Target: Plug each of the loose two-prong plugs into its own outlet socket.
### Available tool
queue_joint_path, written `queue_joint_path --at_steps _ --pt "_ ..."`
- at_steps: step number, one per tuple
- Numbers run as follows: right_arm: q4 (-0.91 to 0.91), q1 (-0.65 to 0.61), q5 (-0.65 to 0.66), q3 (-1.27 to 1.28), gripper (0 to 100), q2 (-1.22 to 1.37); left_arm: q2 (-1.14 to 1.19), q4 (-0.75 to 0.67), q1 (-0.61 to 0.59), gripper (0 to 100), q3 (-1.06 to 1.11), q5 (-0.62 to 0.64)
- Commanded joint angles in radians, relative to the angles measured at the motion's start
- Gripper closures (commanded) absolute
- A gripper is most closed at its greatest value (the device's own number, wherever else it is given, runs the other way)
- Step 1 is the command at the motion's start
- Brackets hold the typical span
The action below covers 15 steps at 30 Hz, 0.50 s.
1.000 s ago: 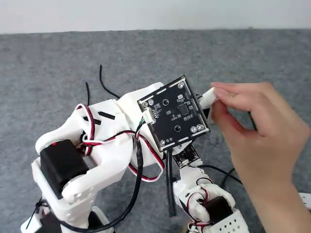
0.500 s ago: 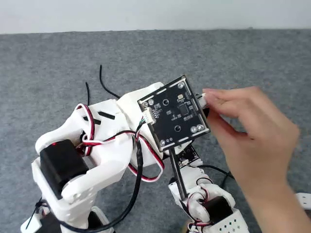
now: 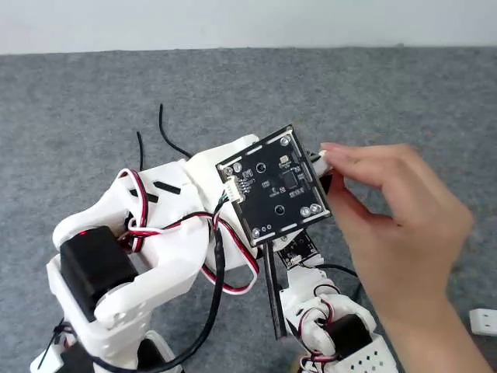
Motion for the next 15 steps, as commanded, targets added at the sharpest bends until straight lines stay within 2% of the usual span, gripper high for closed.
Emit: queue_joint_path --at_steps 1,15 --pt "0.004 -0.002 0.017 0.017 79.9 -0.010 -0.002 0.005 0.005 99 0.054 0.002" --pt "0.004 -0.002 0.017 0.017 79.9 -0.010 -0.009 0.005 0.000 99 0.058 -0.009"
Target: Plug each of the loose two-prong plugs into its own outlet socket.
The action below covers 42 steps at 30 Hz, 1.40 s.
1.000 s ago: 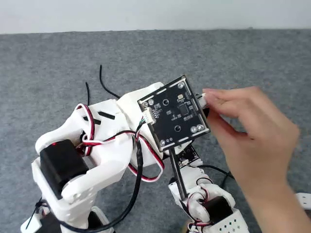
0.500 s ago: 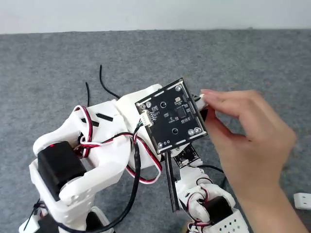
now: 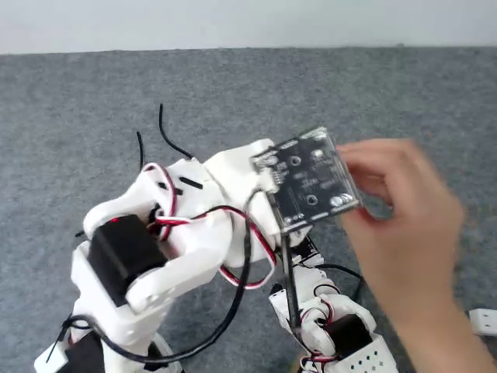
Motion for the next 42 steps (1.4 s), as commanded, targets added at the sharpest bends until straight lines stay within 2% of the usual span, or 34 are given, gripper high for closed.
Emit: queue_joint_path --at_steps 1,8,14,20,25,32,38,42 --pt "0.004 -0.002 0.017 0.017 79.9 -0.010 -0.021 0.002 -0.002 99 0.001 -0.020" --pt "0.004 -0.002 0.017 0.017 79.9 -0.010 -0.023 -0.003 -0.091 99 -0.002 -0.026" --pt "0.004 -0.002 0.017 0.017 79.9 -0.010 -0.012 -0.002 -0.264 99 0.007 -0.025" --pt "0.004 -0.002 0.017 0.017 79.9 -0.010 0.081 0.058 -0.443 99 0.031 0.097" --pt "0.004 -0.004 0.017 0.017 79.9 -0.010 0.129 0.060 -0.623 99 0.122 0.104" --pt "0.004 -0.010 0.017 0.017 79.9 -0.010 0.129 0.058 -0.779 99 0.255 0.068" --pt "0.004 -0.010 0.017 0.017 79.9 -0.010 0.129 0.040 -0.855 99 0.452 -0.011" --pt "0.004 -0.010 0.017 0.017 79.9 -0.010 0.129 -0.044 -0.868 99 0.627 -0.012"
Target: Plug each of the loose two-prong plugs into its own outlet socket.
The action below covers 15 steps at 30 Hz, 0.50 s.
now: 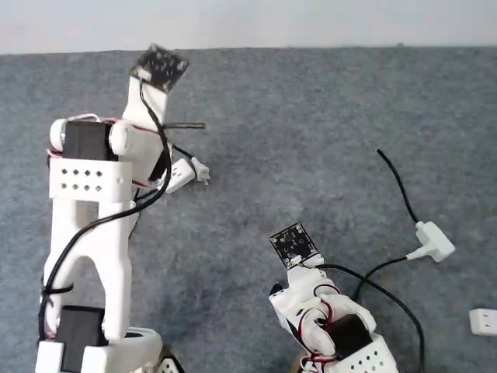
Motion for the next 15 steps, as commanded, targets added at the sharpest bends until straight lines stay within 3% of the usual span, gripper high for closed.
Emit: queue_joint_path --at_steps 1,5,8,15 --pt "0.004 -0.010 0.014 0.017 79.9 -0.010 -0.005 -0.100 -0.009 99 0.173 -0.025" --pt "0.004 -0.010 0.014 0.017 79.9 -0.010 -0.009 -0.236 0.015 99 0.317 -0.060" --pt "0.004 -0.008 0.014 0.017 79.9 -0.010 -0.012 -0.293 0.048 99 0.344 -0.181" --pt "0.004 -0.008 0.014 0.017 79.9 -0.010 -0.003 -0.465 0.057 99 0.358 -0.652"
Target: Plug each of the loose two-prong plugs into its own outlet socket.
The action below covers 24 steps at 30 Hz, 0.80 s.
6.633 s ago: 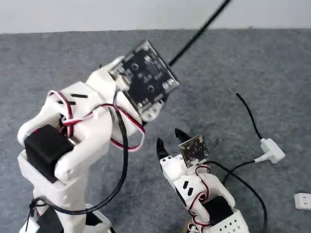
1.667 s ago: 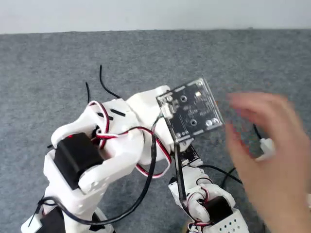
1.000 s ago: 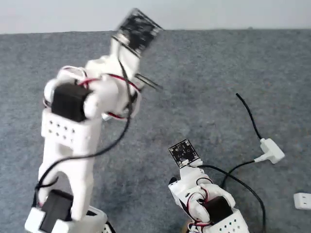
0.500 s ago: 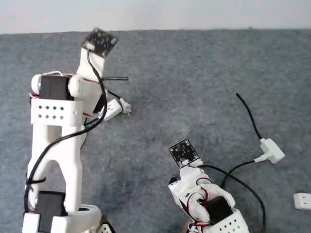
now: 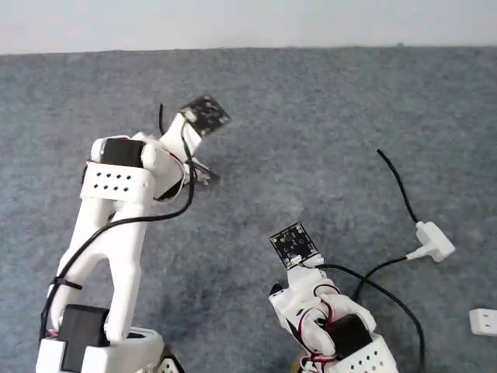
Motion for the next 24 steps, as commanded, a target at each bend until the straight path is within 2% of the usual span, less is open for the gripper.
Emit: queue_joint_path --at_steps 1,5,10,13,17,18,20,24 --pt "0.004 -0.008 0.014 0.017 79.9 -0.010 -0.003 -0.138 0.003 99 0.010 -0.307" --pt "0.004 -0.008 0.014 0.017 79.9 -0.010 0.003 -0.235 0.006 99 0.033 -0.316" --pt "0.004 -0.008 0.014 0.017 79.9 -0.010 0.080 -0.456 -0.002 99 0.107 -0.267" --pt "0.004 -0.008 0.014 0.017 79.9 -0.010 0.155 -0.605 -0.011 99 0.137 -0.376" --pt "0.004 -0.008 0.014 0.017 79.8 -0.010 0.232 -0.654 -0.002 99 0.127 -0.413" --pt "0.004 -0.008 0.014 0.017 79.8 -0.010 0.242 -0.637 0.000 99 0.113 -0.388" --pt "0.004 -0.007 0.014 0.017 79.9 -0.010 0.250 -0.583 -0.002 99 0.058 -0.255" --pt "0.004 -0.007 0.014 0.017 79.9 -0.010 0.250 -0.405 -0.020 99 -0.122 0.155"
